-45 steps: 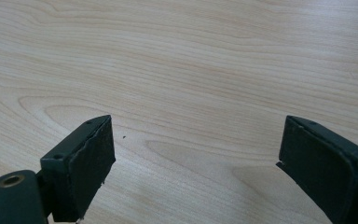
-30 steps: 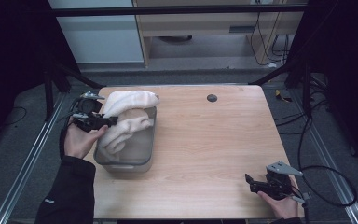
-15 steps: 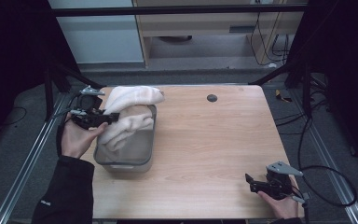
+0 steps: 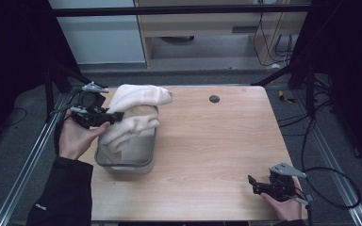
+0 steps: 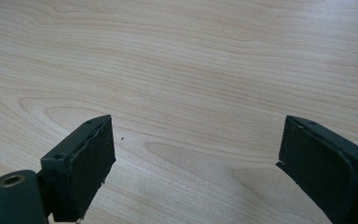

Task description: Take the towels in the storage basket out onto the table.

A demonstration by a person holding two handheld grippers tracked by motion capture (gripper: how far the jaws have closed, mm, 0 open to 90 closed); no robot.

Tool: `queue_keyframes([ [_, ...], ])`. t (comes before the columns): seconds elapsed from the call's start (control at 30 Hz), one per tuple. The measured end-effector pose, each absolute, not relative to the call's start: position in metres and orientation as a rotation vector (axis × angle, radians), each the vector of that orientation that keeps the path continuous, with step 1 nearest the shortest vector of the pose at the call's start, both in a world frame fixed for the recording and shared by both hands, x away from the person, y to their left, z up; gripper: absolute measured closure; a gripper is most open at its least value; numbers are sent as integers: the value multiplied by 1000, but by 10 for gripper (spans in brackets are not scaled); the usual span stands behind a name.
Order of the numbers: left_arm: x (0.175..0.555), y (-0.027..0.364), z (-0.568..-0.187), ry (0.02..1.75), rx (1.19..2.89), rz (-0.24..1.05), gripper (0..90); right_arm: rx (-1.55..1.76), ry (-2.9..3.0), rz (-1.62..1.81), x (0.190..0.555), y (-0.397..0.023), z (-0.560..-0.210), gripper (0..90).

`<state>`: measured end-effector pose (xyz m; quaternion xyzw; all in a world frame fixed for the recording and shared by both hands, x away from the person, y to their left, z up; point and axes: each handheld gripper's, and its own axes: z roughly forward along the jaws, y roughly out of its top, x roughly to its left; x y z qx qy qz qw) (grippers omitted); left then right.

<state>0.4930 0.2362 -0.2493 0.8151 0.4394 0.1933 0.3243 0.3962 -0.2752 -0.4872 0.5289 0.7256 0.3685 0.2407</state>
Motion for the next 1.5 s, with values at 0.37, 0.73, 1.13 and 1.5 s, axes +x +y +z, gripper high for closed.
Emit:
queue_keyframes([
  [0.37,487,218,-239,1093,2164,496,683,1461,1979,1020,395,-275,-486,110],
  [0.73,483,197,-229,1036,2203,491,683,1453,1979,1023,395,-276,-486,112],
  [1.13,483,177,-229,996,2236,478,683,1443,1980,1022,395,-276,-486,113],
  [1.5,484,146,-231,928,2287,452,683,1437,1976,1030,395,-277,-485,120],
])
